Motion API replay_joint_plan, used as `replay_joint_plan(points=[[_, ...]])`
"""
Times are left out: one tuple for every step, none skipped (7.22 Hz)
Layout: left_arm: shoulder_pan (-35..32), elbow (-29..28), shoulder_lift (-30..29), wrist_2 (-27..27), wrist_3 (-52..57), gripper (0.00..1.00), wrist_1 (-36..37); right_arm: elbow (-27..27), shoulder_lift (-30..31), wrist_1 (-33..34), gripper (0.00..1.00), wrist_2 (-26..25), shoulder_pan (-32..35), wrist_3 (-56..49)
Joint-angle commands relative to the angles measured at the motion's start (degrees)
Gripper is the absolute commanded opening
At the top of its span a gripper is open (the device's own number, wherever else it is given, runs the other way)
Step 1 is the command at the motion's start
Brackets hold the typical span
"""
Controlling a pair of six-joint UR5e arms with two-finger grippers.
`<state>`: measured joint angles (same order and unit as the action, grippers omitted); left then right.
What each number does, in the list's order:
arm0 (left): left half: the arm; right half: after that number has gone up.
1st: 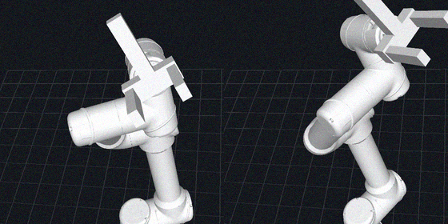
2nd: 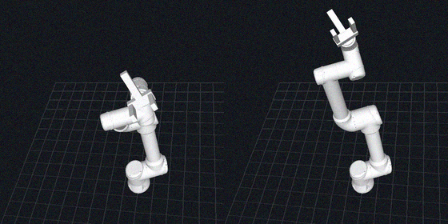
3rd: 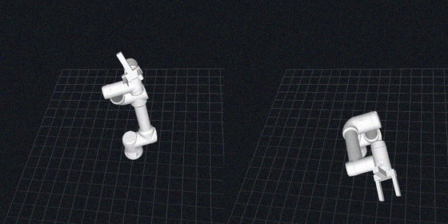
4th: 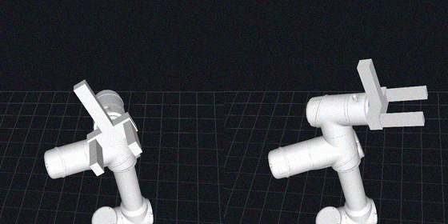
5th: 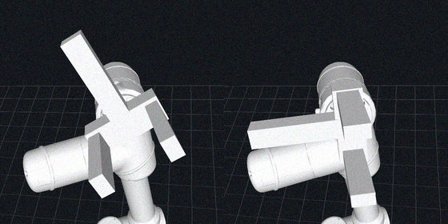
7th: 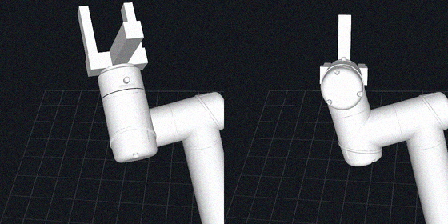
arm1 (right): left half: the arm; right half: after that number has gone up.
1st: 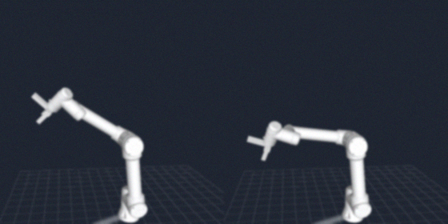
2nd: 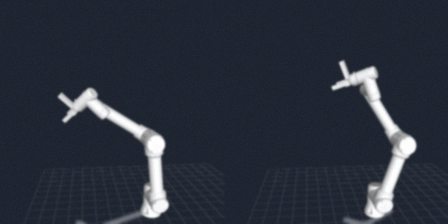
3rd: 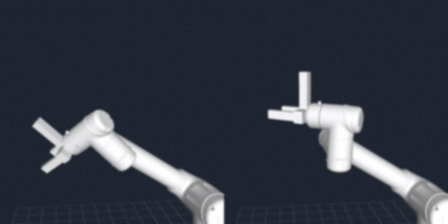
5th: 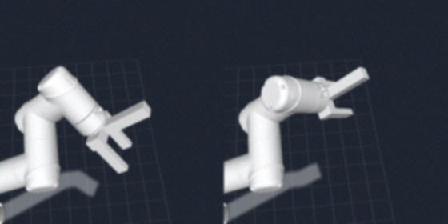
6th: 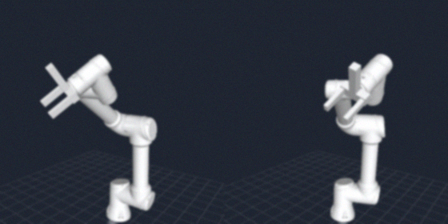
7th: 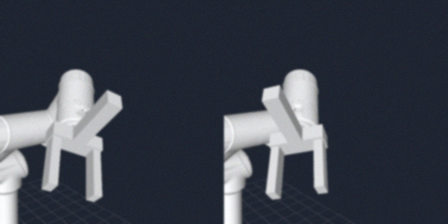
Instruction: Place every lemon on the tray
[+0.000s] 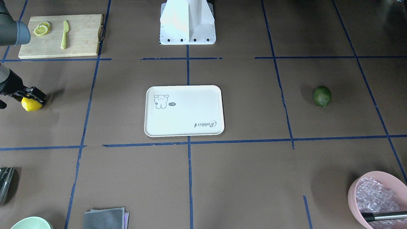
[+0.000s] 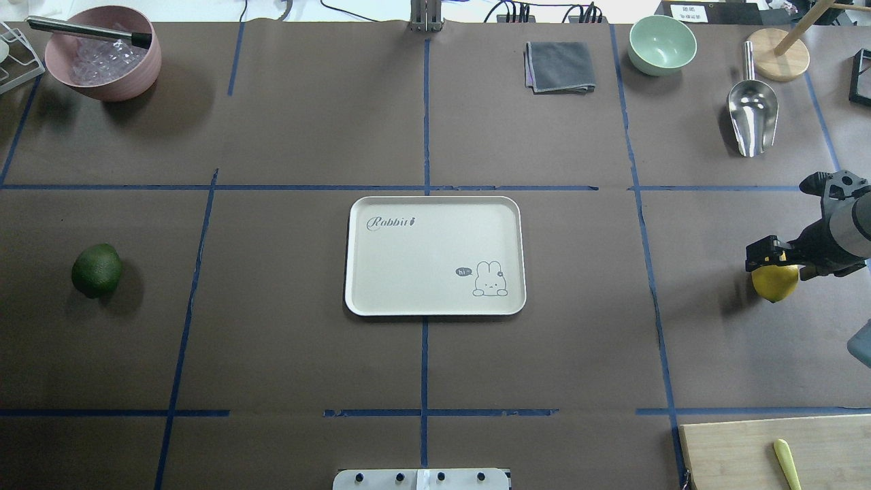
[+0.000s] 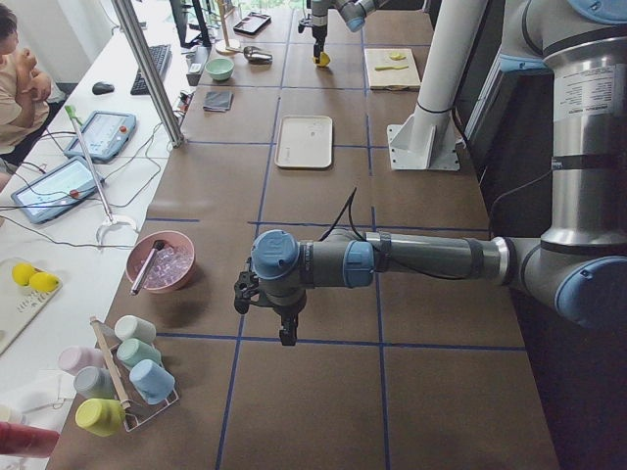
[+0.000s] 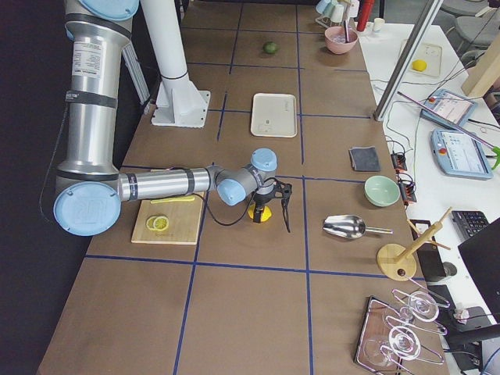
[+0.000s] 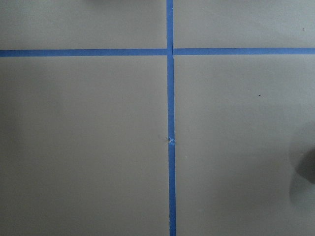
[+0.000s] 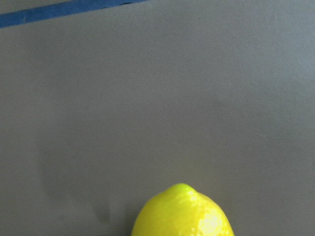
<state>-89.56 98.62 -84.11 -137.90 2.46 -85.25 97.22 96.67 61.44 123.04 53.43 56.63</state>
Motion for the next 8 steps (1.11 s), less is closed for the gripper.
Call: replay_joint_plan(points=[[0.0,0.3,0.0,0.0,0.0,1.0,0.0,-0.4,-0.2,0.0,0.94,0.0,-0.6,0.1],[0.0,0.3,0.1,0.0,0.0,1.0,0.0,-0.4,-0.1,0.0,0.52,0.1,-0.6,0.2],[0.0,0.3,0.1,0.0,0.0,1.0,0.0,-0.3,-0.3,0.0,0.1,0.2,-0.6,0.5],[0.0,0.3,0.1,0.0,0.0,1.0,0.0,0.0,-1.1,0.0,0.01,0.5,-0.6,0.4],[0.0,0.3,0.1,0.0,0.0,1.0,0.0,1.4,-3.2,0.3,0.0,2.5,-0.6,0.4],[0.0,0.5,0.1,-0.1,0.0,1.0,0.0,2.5,-7.6,1.7,0.0,5.3,-1.0,1.9],[0.0,1.4,0.1,0.0,-0.1,1.0,0.1,2.2,-16.1,8.4,0.0,6.5,-4.4,9.6],[0.0,1.7,0.1,0.0,-0.1,1.0,0.1,2.3,-23.9,12.9,0.0,5.6,-8.0,11.4]])
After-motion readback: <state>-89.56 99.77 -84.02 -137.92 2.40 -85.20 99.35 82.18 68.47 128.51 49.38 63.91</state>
